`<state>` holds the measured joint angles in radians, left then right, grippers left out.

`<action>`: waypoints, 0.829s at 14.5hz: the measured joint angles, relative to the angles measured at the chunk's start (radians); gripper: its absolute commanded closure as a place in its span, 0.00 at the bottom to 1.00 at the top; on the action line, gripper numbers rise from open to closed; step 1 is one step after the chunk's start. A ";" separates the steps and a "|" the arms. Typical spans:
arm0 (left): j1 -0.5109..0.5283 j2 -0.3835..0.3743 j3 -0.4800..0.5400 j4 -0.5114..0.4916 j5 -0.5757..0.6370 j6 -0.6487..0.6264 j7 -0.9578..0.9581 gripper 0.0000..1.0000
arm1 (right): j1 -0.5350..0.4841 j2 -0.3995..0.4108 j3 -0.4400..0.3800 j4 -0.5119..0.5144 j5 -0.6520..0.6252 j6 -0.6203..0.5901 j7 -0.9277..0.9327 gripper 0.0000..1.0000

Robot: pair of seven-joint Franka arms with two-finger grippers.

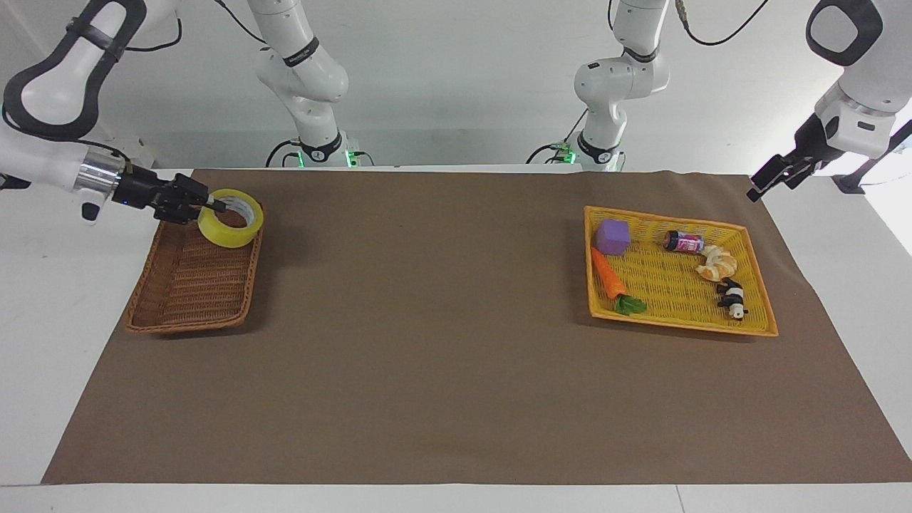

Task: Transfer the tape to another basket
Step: 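Carry the tape with the right gripper and lower it into the basket, then open the right gripper to release the tape in the basket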

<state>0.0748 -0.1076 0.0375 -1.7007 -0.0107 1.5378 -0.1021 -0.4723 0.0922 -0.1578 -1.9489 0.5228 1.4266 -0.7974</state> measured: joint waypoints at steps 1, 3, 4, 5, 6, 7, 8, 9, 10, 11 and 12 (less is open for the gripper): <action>-0.009 0.002 -0.001 0.025 0.011 -0.030 0.006 0.00 | -0.019 0.020 0.000 0.007 -0.018 0.001 -0.053 0.87; -0.040 0.008 -0.003 0.057 0.042 -0.067 0.024 0.00 | -0.041 0.085 0.001 0.029 -0.029 0.006 -0.134 0.87; -0.058 0.011 -0.005 0.062 0.048 -0.073 0.026 0.00 | -0.043 0.124 0.001 0.040 -0.035 0.022 -0.174 0.87; -0.072 0.015 -0.006 0.063 0.049 -0.076 0.031 0.00 | -0.043 0.155 0.003 0.050 -0.042 0.045 -0.200 0.87; -0.080 0.019 -0.008 0.062 0.049 -0.078 0.042 0.00 | -0.043 0.180 0.005 0.061 -0.049 0.059 -0.215 0.87; -0.083 0.022 -0.008 0.061 0.049 -0.079 0.055 0.00 | -0.042 0.197 0.007 0.071 -0.052 0.069 -0.221 0.87; -0.083 0.023 -0.007 0.059 0.049 -0.079 0.064 0.00 | -0.041 0.206 0.008 0.077 -0.054 0.081 -0.226 0.87; -0.083 0.025 -0.005 0.058 0.049 -0.080 0.067 0.00 | -0.041 0.209 0.009 0.082 -0.056 0.095 -0.233 0.87; -0.083 0.025 -0.003 0.058 0.049 -0.080 0.067 0.00 | -0.040 0.209 0.009 0.083 -0.059 0.104 -0.237 0.87; -0.083 0.025 -0.002 0.058 0.049 -0.081 0.068 0.00 | -0.039 0.209 0.010 0.083 -0.061 0.111 -0.240 0.87; -0.082 0.025 -0.001 0.058 0.049 -0.081 0.068 0.00 | -0.038 0.209 0.010 0.083 -0.064 0.120 -0.243 0.86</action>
<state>-0.0075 -0.0822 0.0363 -1.6427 0.0386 1.4566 -0.0340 -0.5102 0.3014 -0.1476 -1.8656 0.4591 1.5464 -1.0401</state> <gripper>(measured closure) 0.000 0.471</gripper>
